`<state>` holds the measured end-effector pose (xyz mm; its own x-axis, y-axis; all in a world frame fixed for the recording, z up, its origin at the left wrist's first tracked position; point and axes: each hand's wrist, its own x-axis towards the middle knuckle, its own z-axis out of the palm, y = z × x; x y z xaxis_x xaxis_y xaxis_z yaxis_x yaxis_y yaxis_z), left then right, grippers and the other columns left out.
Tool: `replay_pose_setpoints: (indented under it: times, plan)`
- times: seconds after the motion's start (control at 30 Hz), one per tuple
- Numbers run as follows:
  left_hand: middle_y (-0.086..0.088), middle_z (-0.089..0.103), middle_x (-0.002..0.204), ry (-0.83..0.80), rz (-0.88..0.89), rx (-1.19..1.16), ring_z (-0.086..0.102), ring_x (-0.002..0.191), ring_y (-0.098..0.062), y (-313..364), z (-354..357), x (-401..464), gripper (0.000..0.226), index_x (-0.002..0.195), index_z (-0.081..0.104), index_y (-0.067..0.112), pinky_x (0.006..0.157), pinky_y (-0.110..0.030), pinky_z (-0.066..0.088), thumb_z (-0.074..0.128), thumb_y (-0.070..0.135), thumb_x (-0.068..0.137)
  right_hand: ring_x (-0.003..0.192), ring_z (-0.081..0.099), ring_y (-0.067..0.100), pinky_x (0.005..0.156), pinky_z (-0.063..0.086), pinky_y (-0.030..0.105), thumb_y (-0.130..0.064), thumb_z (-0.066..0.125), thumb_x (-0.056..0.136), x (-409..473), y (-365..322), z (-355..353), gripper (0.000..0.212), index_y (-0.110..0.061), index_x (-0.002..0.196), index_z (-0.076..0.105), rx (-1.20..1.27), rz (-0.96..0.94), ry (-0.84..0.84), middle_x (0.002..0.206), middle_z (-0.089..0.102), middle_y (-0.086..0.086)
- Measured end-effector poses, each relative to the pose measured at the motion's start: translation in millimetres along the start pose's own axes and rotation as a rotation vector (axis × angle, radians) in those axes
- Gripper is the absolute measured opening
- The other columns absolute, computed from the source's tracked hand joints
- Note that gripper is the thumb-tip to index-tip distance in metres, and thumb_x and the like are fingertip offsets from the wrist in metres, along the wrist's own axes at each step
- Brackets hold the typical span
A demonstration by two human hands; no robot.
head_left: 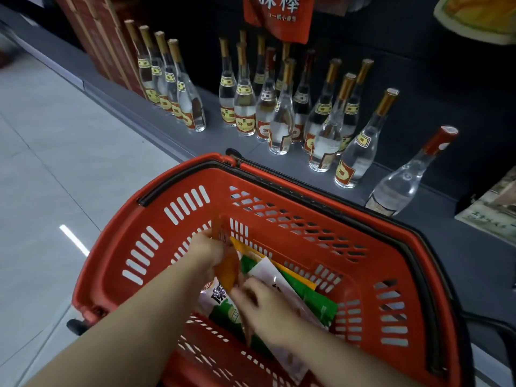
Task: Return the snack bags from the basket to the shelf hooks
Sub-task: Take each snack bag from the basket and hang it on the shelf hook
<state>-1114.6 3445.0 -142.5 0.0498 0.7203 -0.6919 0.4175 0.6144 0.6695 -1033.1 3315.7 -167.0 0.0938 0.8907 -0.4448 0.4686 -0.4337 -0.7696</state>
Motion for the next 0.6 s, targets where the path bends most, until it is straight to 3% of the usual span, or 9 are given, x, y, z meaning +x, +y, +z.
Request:
replay_pose_setpoints:
  times: [0.07,0.1,0.2,0.27,0.3,0.37,0.43,0.5,0.6]
  plan:
    - [-0.013,0.067,0.091,-0.151,0.054,0.009,0.065,0.082,-0.031,4,-16,-10,0.019,0.101,0.062,0.005,0.067,-0.040,0.055,0.063,-0.006,0.086,0.079,0.053,0.004,0.071,0.045,0.026,-0.048,0.039,0.098,8,5,-15,0.027,-0.027,0.105,0.055,0.264,0.141,0.067,0.091,0.058,-0.008]
    - [-0.013,0.068,0.088,-0.210,0.067,-0.005,0.065,0.080,-0.029,7,-24,-15,0.022,0.101,0.062,0.005,0.064,-0.039,0.053,0.060,-0.010,0.086,0.090,0.054,0.005,0.078,0.046,0.027,-0.046,0.043,0.098,14,12,-23,0.029,-0.026,0.117,0.051,0.320,0.191,0.097,0.105,0.057,-0.005]
    - [-0.007,0.076,0.083,-0.364,0.121,-0.038,0.068,0.084,-0.028,9,-45,-12,0.032,0.100,0.062,0.012,0.067,-0.041,0.053,0.053,-0.015,0.087,0.136,0.036,0.023,0.109,0.035,0.044,-0.042,0.065,0.087,27,29,-42,0.076,-0.031,0.148,0.021,0.414,0.291,0.046,0.152,0.030,0.004]
    - [-0.008,0.077,0.094,-0.475,0.146,-0.071,0.070,0.092,-0.031,11,-55,-10,0.036,0.107,0.063,0.012,0.076,-0.046,0.055,0.056,-0.014,0.085,0.143,0.027,0.025,0.115,0.028,0.050,-0.035,0.077,0.078,34,29,-49,0.096,-0.035,0.151,0.014,0.491,0.257,0.000,0.158,0.021,0.000]
    - [-0.011,0.075,0.102,-0.528,0.152,-0.089,0.070,0.095,-0.033,11,-58,-8,0.039,0.113,0.062,0.010,0.081,-0.048,0.055,0.058,-0.014,0.082,0.142,0.030,0.024,0.115,0.030,0.049,-0.032,0.081,0.073,36,25,-53,0.101,-0.034,0.151,0.017,0.554,0.219,-0.033,0.156,0.027,-0.002]
    - [-0.015,0.072,0.113,-0.609,0.172,-0.106,0.069,0.102,-0.035,14,-61,-8,0.047,0.119,0.060,0.007,0.085,-0.049,0.057,0.065,-0.010,0.076,0.131,0.047,0.022,0.110,0.038,0.046,-0.031,0.086,0.061,38,18,-61,0.091,-0.028,0.140,0.041,0.620,0.160,-0.108,0.140,0.052,-0.003]
    - [-0.016,0.070,0.115,-0.643,0.222,-0.128,0.068,0.104,-0.035,20,-61,-13,0.062,0.121,0.060,0.008,0.084,-0.045,0.058,0.084,0.003,0.064,0.114,0.062,0.021,0.105,0.044,0.045,-0.030,0.081,0.059,35,8,-67,0.057,-0.026,0.113,0.063,0.609,0.115,-0.104,0.116,0.070,-0.003]
    - [-0.017,0.070,0.115,-0.624,0.298,-0.164,0.069,0.101,-0.035,29,-59,-20,0.083,0.119,0.061,0.008,0.079,-0.042,0.060,0.096,0.023,0.045,0.103,0.069,0.021,0.100,0.048,0.047,-0.027,0.078,0.068,33,1,-72,0.033,-0.023,0.100,0.071,0.614,0.067,0.007,0.105,0.075,-0.001]
    - [-0.016,0.072,0.112,-0.543,0.411,-0.172,0.071,0.098,-0.034,44,-58,-39,0.083,0.116,0.065,0.011,0.077,-0.042,0.060,0.094,0.041,0.044,0.096,0.071,0.022,0.091,0.054,0.046,-0.017,0.074,0.080,21,-21,-86,0.015,-0.019,0.096,0.074,0.651,0.013,0.133,0.099,0.076,0.001]
